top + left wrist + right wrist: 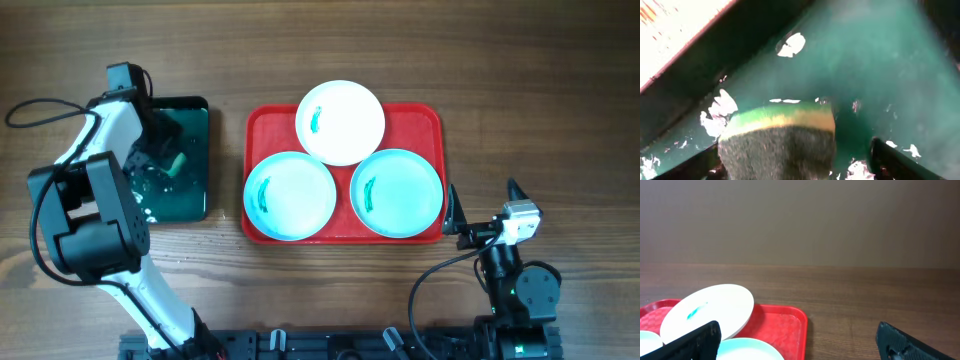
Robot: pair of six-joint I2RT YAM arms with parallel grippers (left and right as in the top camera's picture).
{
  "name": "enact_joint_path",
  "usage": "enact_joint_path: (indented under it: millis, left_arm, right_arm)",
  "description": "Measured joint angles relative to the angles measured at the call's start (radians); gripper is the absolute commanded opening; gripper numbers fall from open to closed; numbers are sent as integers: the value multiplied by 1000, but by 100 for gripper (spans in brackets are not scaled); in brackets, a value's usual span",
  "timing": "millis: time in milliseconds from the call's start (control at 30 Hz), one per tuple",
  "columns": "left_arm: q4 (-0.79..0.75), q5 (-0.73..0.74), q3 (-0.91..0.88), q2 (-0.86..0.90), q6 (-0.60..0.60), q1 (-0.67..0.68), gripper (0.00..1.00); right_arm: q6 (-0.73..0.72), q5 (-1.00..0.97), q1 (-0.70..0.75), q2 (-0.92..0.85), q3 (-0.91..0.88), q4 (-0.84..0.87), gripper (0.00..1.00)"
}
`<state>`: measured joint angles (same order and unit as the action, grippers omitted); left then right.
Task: Clean dirty plates on tray and stack at the side
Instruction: 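Dip and rub the sponge in the soapy water with the left gripper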
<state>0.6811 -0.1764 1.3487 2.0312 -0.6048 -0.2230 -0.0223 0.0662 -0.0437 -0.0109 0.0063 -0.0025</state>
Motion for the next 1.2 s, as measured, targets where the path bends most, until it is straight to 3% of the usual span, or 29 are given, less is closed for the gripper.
enact_joint_path:
  millis: [33,67,133,167,200,233,300,367,400,500,533,567,600,800,867,967,1067,1100,1167,1200]
  left_arm:
    - [-14,-11,0,0,-2,0,15]
    - [-19,-14,-1,0,-3,0,4]
    - [-32,-19,-2,1,-3,-1,4]
    - [-33,-21,-2,2,0,-1,43]
    - [-31,-21,-2,2,0,-1,100]
    - [-16,-21,-2,2,0,-1,100]
    - [27,11,-1,2,0,-1,78]
    - [98,99,3,1,-3,-4,23]
    - [116,119,5,0,-3,-4,4]
    - [150,157,5,0,0,-5,4]
    - [154,163,5,0,0,-5,25]
    - [156,167,5,0,0,-6,83]
    - [156,171,5,0,0,-6,100]
    - [100,149,8,-4,-3,1,100]
    - [55,99,6,-3,-3,1,89]
    - [10,40,2,0,-3,0,8]
    - [-3,13,0,0,-3,0,4]
    - [-5,8,0,0,0,0,17]
    - [-5,7,0,0,3,0,100]
    - [-1,5,0,0,0,0,100]
  right_arm:
    - [0,0,0,0,0,0,100]
    - [0,0,0,0,0,0,100]
    - [0,0,0,0,0,0,100]
    - [0,0,0,0,0,0,100]
    - [0,0,0,0,0,0,100]
    - [0,0,0,0,0,0,100]
    - [0,0,0,0,0,0,100]
    - [0,0,0,0,0,0,100]
    - [0,0,0,0,0,0,100]
    - [0,0,0,0,0,0,100]
    - [0,0,0,0,0,0,100]
    - [0,0,0,0,0,0,100]
    - [0,0,0,0,0,0,100]
    - [0,0,0,0,0,0,100]
    - [0,0,0,0,0,0,100]
    - [0,0,0,0,0,0,100]
    - [0,0,0,0,0,0,100]
    - [0,0,0,0,0,0,100]
    - [0,0,0,0,0,0,100]
    - [0,0,0,0,0,0,100]
